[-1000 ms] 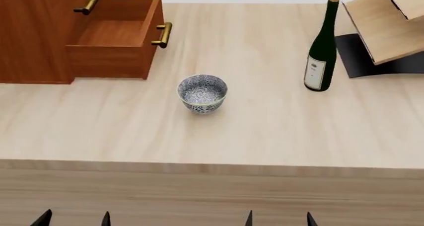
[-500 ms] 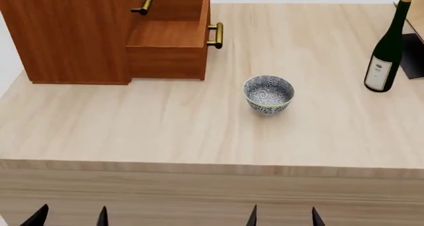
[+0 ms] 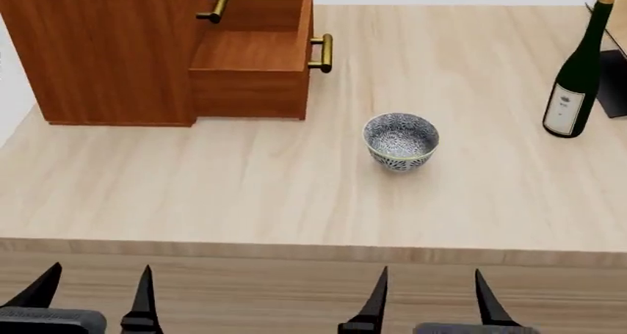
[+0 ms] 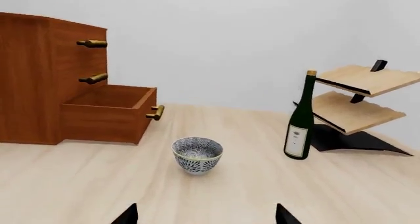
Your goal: Put the bowl in the bottom drawer of the cabinet.
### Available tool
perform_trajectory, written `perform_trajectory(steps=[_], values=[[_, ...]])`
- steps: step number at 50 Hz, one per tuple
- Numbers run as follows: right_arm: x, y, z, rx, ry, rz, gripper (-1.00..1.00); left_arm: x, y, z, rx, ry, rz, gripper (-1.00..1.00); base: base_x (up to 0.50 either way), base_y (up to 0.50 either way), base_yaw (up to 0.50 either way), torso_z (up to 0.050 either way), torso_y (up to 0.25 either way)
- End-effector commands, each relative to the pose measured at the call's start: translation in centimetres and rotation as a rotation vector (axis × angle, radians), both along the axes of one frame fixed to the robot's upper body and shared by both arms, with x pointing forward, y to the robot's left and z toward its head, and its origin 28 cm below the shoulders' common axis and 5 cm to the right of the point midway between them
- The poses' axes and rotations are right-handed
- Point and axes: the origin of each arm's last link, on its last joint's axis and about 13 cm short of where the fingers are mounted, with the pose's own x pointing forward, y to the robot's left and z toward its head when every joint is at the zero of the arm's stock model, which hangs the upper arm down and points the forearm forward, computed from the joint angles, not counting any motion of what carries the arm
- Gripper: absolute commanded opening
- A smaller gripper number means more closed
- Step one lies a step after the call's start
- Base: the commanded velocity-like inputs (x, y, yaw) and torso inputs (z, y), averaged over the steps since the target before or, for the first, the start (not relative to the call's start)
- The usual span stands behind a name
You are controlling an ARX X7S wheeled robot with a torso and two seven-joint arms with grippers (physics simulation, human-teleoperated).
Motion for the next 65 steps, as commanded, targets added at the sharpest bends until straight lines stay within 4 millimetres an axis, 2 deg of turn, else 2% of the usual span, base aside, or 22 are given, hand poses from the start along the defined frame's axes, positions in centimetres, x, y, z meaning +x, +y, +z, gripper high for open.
perform_trajectory(steps=[1, 17, 20, 23, 31, 46, 65], values=[[0.2, 0.2, 0.9, -0.012, -0.008, 0.007, 1.0, 0.1, 0.1, 1.2, 0.009, -0.028, 0.004, 1.0, 0.41, 0.41, 0.0, 0.05, 0.0], [0.0, 0.1, 1.0, -0.005, -0.008, 0.016, 1.0, -0.3, -0.1, 1.3, 0.002, -0.027, -0.001, 1.0, 0.4, 0.42, 0.0, 0.05, 0.0], [0.0, 0.1, 1.2, -0.006, -0.01, 0.012, 1.0, -1.0, -0.1, 2.1, 0.006, -0.044, -0.001, 1.0, 0.4, 0.42, 0.0, 0.05, 0.0], [0.0, 0.0, 1.3, -0.008, -0.018, 0.008, 1.0, -1.0, -0.3, 1.7, 0.02, -0.043, 0.013, 1.0, 0.4, 0.42, 0.0, 0.05, 0.0], [0.1, -0.1, 1.3, -0.002, -0.028, 0.003, 1.0, -1.6, -0.2, 1.7, 0.026, -0.042, -0.01, 1.0, 0.35, 0.33, 0.0, 0.0, 0.0], [0.5, -0.2, 1.7, -0.01, -0.028, -0.004, 1.0, -4.0, -0.2, 2.0, 0.038, -0.018, -0.009, 1.0, 0.28, 0.19, 0.0, 0.0, 0.0], [0.5, 0.0, 1.6, -0.018, -0.046, 0.003, 1.0, -3.7, -0.2, 2.1, 0.035, -0.023, -0.003, 1.0, 0.32, -0.1, 0.0, 0.0, 0.0]])
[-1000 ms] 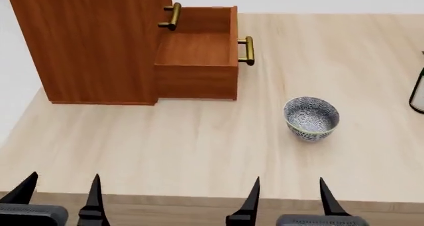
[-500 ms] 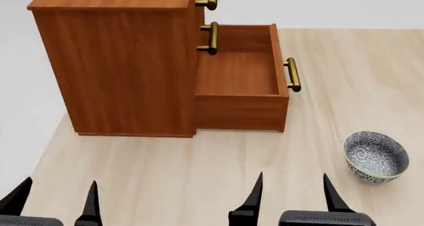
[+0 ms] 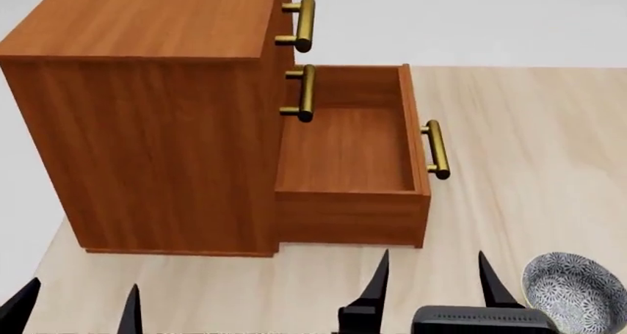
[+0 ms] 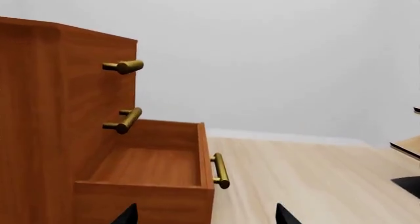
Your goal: Put the bowl in the bottom drawer of the cabinet.
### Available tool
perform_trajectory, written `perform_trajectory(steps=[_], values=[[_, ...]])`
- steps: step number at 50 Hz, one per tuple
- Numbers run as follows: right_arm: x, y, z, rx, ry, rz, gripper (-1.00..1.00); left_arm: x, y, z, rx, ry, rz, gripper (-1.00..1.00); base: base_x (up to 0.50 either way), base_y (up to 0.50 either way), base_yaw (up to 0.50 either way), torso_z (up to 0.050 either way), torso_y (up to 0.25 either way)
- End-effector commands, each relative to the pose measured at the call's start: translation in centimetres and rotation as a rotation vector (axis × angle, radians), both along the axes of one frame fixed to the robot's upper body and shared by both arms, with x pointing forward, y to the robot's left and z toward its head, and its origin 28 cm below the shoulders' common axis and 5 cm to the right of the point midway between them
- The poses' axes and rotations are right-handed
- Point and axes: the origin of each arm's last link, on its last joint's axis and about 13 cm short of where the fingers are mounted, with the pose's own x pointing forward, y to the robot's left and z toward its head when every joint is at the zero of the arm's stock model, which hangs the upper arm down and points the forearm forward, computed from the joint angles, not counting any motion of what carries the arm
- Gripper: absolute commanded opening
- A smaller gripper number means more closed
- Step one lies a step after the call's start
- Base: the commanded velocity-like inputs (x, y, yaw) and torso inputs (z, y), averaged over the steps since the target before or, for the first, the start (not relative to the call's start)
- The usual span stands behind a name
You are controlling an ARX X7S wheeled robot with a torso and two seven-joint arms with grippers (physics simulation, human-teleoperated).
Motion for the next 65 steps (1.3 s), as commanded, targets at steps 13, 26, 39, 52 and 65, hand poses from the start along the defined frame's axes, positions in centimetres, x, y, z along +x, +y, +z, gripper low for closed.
perform_trajectory(steps=[13, 26, 39, 52, 65], values=[[0.0, 0.1, -0.3, -0.006, 0.0, 0.002, 1.0, -0.8, 0.2, 0.1, 0.015, -0.002, 0.018, 1.0, 0.0, 0.0, 0.0, 0.0, 0.0], [-0.1, 0.2, -0.3, 0.008, 0.004, 0.008, 1.0, -1.2, 0.4, 0.1, 0.017, -0.004, 0.028, 1.0, 0.42, 0.0, 0.0, 0.0, 0.0], [-0.1, 0.2, -0.5, -0.006, -0.009, -0.007, 1.0, -2.3, 0.4, 0.0, 0.03, 0.009, 0.023, 1.0, 0.22, 0.0, 0.0, 0.0, 0.001], [0.0, 0.2, -0.6, 0.01, 0.016, 0.004, 1.0, -3.7, 0.5, 0.3, 0.033, 0.02, 0.019, 1.0, 0.0, 0.0, 0.0, 0.0, 0.0], [0.0, 0.3, -0.6, 0.015, 0.03, 0.016, 1.0, -3.7, 0.6, 0.2, 0.024, 0.025, 0.02, 1.0, 0.21, -0.36, 0.0, 0.0, 0.0]])
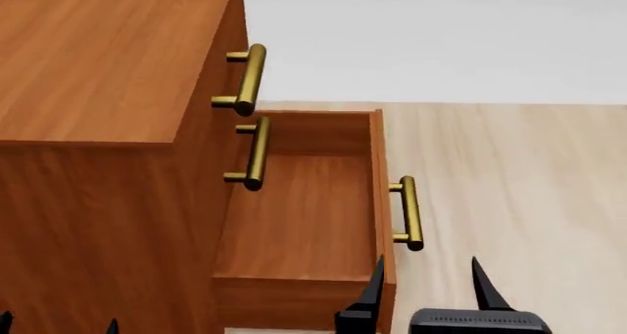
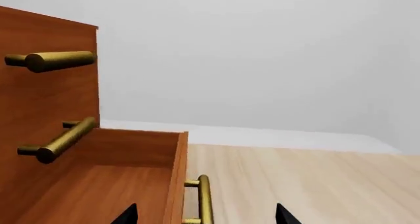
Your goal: Put the bowl in the bottom drawer of the cabinet.
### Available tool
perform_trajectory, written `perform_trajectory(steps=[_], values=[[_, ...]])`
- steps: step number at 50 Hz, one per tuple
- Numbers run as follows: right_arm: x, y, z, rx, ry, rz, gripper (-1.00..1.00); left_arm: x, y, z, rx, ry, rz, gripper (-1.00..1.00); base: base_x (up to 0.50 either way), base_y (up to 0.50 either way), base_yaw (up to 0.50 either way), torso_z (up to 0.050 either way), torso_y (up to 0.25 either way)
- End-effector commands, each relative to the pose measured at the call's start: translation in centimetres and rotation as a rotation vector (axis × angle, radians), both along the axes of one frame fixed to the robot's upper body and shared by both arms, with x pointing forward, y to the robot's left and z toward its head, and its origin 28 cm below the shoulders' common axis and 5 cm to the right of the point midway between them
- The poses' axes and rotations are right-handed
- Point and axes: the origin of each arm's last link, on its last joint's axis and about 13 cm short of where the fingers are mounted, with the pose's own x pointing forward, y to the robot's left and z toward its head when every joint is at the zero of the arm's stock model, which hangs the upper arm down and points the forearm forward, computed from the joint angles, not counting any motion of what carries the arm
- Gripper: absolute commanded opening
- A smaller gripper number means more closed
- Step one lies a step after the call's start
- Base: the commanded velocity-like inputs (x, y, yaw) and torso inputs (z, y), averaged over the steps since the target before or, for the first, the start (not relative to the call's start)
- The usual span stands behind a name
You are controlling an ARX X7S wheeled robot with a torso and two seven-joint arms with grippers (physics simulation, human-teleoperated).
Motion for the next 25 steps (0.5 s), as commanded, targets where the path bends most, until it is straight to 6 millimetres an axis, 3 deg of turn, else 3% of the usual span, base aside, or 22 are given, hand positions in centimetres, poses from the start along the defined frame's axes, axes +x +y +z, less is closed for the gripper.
perform_trajectory(steps=[1, 16, 25], values=[[-0.07, 0.05, -0.02, -0.003, 0.005, 0.005, 1.0, -0.21, 0.02, 0.06, -0.007, 0.005, -0.002, 1.0, 0.36, -0.38, 0.0, 0.0, 0.0], [0.0, 0.23, 0.06, -0.039, 0.0, 0.022, 1.0, -0.24, 0.06, 0.37, -0.003, -0.007, 0.003, 1.0, 0.06, -0.03, 0.0, 0.0, 0.0], [-0.02, 0.24, 0.01, -0.04, 0.007, 0.025, 1.0, -0.26, 0.17, 0.27, -0.003, -0.007, 0.009, 1.0, 0.48, 0.0, 0.0, 0.0, 0.0]])
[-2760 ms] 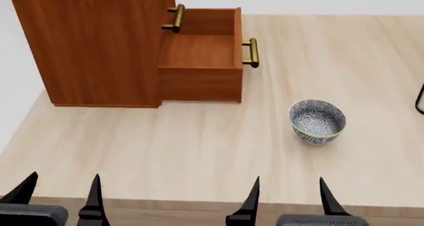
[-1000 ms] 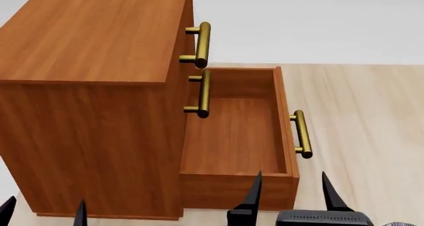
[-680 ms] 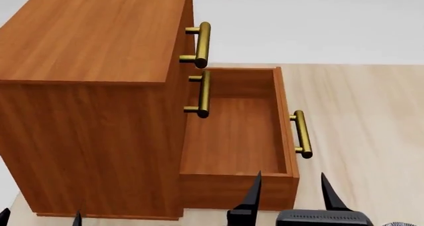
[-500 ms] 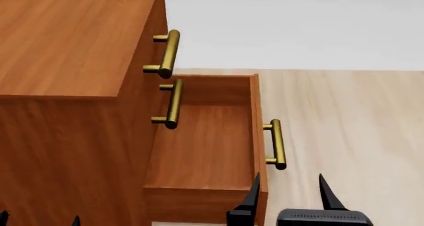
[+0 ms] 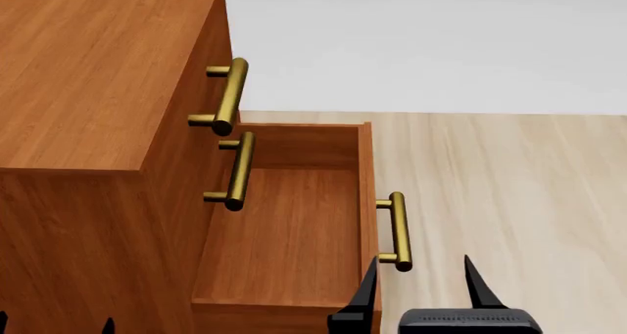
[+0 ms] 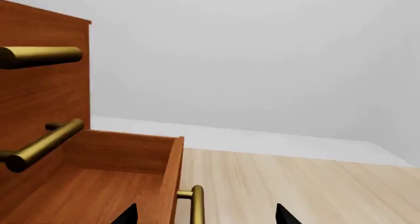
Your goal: Put the bowl in the bottom drawer of the cabinet.
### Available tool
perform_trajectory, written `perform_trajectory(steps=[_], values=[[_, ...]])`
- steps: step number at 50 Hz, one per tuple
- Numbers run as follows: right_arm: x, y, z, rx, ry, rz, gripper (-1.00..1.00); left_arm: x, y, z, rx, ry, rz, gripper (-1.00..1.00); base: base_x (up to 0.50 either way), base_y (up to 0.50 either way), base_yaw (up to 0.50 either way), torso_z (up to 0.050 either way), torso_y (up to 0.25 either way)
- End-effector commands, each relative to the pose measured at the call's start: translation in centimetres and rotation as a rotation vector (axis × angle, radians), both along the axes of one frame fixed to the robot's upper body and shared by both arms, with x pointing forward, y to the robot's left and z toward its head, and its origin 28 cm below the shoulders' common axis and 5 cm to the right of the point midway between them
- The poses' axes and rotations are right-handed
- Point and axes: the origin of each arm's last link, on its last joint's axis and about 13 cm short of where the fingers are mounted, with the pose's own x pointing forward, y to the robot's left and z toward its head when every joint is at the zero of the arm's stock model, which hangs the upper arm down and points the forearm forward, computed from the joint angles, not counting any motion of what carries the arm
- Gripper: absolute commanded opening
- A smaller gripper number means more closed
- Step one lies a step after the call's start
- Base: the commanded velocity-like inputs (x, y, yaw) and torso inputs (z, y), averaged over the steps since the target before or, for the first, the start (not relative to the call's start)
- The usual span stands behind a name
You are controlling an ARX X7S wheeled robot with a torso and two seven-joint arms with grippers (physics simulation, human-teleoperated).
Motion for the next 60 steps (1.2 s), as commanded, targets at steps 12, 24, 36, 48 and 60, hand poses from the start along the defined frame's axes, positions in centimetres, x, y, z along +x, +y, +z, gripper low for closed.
perform_trajectory(steps=[12, 24, 36, 48, 60], values=[[-0.1, 0.1, -0.2, -0.003, 0.015, 0.0, 1.0, -0.2, 0.1, -0.1, 0.002, 0.001, 0.006, 1.0, 0.5, 0.0, 0.0, 0.0, 0.0], [-0.3, 0.1, 0.0, -0.019, 0.02, -0.007, 1.0, 0.1, 0.1, -0.5, 0.018, 0.024, 0.008, 1.0, 0.26, 0.0, 0.0, 0.0, 0.0], [-1.4, -1.1, 2.0, -0.013, 0.051, -0.006, 1.0, 0.0, 0.3, -0.4, 0.008, 0.01, 0.015, 1.0, 0.0, 0.0, 0.0, 0.0, 0.0], [-3.0, -3.8, 4.5, 0.007, 0.164, -0.022, 1.0, 0.0, 0.5, -0.3, 0.007, 0.003, 0.024, 1.0, 0.0, 0.0, 0.0, 0.0, 0.0], [-5.0, -6.1, 4.5, 0.029, 0.335, -0.058, 1.0, 0.3, 0.5, -0.3, 0.004, 0.0, 0.028, 1.0, 0.0, 0.0, 0.0, 0.0, 0.0]])
